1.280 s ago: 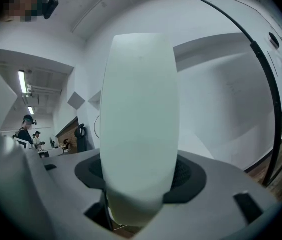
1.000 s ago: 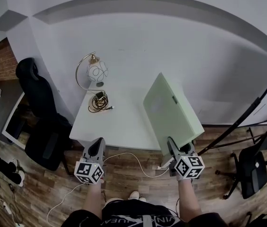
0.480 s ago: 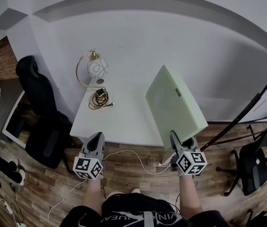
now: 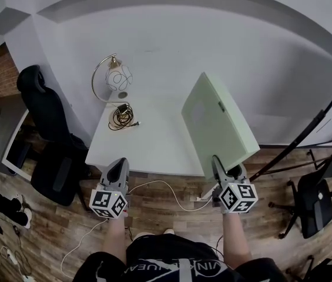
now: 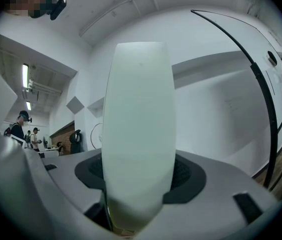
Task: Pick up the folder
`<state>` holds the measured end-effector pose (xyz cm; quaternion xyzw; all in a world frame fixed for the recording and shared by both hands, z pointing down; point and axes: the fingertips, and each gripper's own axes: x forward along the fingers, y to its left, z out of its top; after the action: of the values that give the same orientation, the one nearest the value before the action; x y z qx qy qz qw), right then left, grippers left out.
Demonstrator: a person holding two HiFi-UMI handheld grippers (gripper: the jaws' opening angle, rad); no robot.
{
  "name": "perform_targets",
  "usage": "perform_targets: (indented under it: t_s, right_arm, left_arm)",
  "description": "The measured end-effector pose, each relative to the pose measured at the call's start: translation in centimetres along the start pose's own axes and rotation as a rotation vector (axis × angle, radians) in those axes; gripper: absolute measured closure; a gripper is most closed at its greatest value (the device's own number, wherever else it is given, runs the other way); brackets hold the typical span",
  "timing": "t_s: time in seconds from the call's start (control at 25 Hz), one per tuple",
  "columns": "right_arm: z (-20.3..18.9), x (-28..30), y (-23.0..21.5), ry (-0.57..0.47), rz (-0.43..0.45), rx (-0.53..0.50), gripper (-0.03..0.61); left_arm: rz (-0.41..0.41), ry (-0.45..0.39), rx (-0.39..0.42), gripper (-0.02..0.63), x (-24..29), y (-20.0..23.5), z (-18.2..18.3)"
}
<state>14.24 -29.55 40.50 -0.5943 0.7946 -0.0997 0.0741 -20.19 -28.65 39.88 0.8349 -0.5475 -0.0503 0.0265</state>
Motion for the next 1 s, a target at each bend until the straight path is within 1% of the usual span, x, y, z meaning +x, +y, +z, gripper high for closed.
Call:
perform_targets:
  t_s: [1.0]
  right_arm:
    - [0.1,-0.9,-1.7,-0.030,-0.047,0.048,0.284]
  left_arm:
    - [-0.012,0.015,0.002,0.600,0.6,-0.8,-0.4]
